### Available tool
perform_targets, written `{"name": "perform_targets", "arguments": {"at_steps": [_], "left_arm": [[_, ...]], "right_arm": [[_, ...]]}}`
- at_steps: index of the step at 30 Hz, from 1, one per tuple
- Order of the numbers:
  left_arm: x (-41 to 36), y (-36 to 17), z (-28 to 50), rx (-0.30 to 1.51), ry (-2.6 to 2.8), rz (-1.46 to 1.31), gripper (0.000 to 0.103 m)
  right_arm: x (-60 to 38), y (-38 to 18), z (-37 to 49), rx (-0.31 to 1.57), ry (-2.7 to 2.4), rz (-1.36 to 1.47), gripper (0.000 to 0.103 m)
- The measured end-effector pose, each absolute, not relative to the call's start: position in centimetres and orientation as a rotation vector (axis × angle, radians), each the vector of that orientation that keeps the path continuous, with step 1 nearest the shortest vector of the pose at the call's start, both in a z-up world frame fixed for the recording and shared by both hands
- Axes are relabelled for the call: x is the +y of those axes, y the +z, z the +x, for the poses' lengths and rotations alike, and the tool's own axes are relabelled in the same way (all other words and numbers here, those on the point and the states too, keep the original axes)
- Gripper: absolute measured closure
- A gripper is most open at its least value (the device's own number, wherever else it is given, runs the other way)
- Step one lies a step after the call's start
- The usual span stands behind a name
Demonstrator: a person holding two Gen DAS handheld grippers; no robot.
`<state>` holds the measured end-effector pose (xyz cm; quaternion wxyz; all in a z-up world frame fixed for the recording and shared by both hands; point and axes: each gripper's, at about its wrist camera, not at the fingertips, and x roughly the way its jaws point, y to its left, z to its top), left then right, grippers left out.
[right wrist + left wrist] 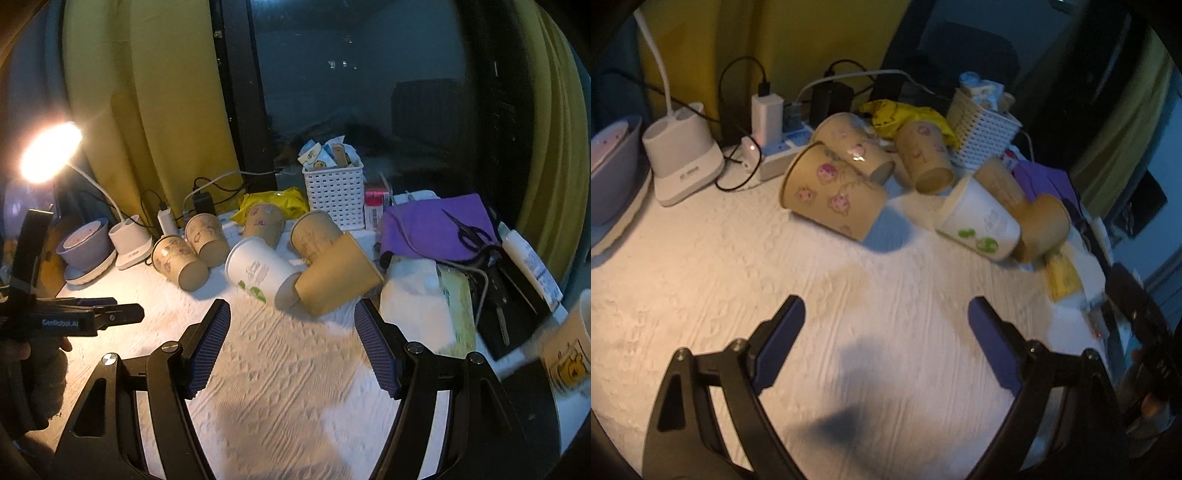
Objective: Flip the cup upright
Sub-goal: 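Move the left tool toward the tipped tan pig-print cup and close on it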
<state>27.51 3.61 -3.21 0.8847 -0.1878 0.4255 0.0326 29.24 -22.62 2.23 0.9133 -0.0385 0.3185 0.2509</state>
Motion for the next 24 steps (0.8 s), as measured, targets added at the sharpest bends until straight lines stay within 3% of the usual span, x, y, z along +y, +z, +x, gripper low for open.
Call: {"name": "perform_targets", "arguments": {"at_steps": [24], "left_arm": [[9.9,-6.0,36.6,0.867,0.25,-0.673,0.012]], "right_arm": [[-19.8,0.4,38.5,0.698,0.454,-0.137,0.03]]}}
